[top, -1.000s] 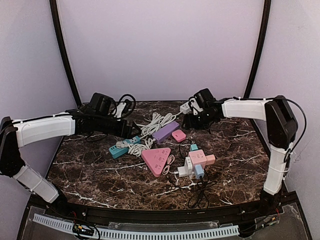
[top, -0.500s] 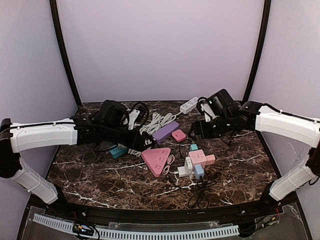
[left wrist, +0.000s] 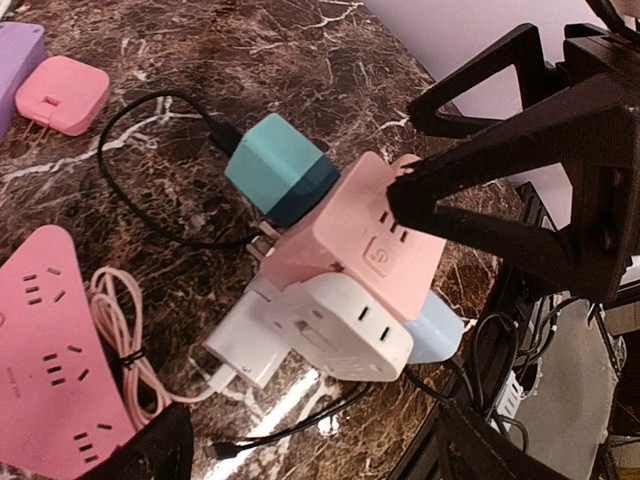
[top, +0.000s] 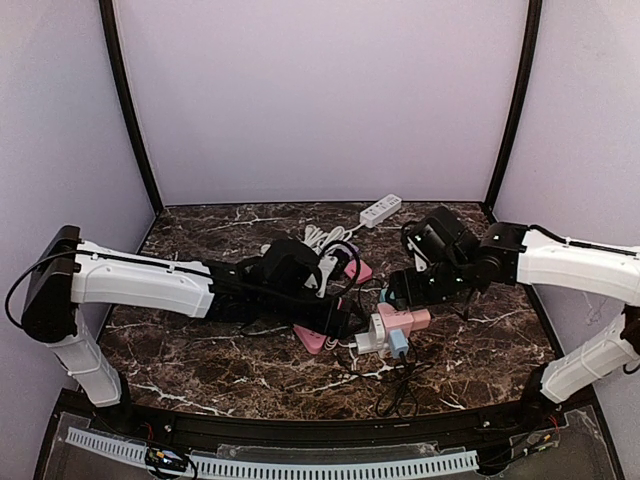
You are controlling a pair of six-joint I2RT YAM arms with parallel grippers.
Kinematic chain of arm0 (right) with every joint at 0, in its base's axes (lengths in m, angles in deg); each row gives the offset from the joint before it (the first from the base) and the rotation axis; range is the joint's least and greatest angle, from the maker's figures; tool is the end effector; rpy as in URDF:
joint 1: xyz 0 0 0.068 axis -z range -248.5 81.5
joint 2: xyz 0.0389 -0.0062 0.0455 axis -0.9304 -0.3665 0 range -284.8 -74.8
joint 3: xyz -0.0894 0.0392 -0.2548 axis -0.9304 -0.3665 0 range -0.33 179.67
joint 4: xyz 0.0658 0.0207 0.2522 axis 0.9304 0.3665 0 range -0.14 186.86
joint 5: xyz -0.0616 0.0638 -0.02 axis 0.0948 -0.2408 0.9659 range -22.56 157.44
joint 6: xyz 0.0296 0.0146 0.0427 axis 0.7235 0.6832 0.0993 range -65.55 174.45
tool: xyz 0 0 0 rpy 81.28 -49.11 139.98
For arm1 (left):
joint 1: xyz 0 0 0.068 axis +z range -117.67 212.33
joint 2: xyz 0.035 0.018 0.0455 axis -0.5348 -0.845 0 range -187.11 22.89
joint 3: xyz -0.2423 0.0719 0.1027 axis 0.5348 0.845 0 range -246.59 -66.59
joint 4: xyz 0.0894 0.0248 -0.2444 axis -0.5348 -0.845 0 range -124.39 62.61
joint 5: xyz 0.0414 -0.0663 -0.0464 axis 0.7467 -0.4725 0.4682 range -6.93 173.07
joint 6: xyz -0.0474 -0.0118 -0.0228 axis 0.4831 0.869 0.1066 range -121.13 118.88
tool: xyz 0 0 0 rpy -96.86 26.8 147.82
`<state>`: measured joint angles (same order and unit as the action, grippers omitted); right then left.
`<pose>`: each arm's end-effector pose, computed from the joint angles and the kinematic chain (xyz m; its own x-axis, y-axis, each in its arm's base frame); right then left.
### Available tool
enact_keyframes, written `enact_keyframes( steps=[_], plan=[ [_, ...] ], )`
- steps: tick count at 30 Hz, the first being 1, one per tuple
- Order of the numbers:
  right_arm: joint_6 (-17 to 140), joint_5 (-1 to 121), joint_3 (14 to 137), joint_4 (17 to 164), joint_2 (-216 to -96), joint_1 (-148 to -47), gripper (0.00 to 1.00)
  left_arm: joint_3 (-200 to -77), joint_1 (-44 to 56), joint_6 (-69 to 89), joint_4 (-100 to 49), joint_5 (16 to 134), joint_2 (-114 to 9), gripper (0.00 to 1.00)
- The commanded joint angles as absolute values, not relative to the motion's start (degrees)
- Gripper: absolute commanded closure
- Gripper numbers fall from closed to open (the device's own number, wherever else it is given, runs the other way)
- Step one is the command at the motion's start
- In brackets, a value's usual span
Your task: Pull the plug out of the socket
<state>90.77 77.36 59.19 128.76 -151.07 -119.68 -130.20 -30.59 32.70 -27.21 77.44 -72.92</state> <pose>0.1746 0.2071 0.2668 -0.8354 -0.1078 -0.5390 -0.2629 0.9395 0.2196 0.1693 -0.3388 0.2384 -0.7149 0.1812 -0.6754 0.6332 0.5776 -0.5153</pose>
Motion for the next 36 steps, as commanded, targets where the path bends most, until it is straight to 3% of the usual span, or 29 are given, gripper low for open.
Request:
enact_keyframes(
  steps=[1, 19, 36],
  plan=[
    [92.55, 79.4, 58.13, 128.53, -151.65, -121.15, 0.23, -134.69, -32.1, 33.94, -25.37, 77.88, -75.71, 0.16],
    [94.49, 79.3, 57.43, 127.43, -153.74, -122.31, 0.23, -141.82, -33.52, 33.37, -32.62, 81.23, -84.45, 0.16],
    [95.35, 80.0, 56.94, 128.02, -152.7, -122.29, 0.23, -140.06, -33.59, 30.54, -38.23, 91.01, -80.26, 0.21]
  ],
)
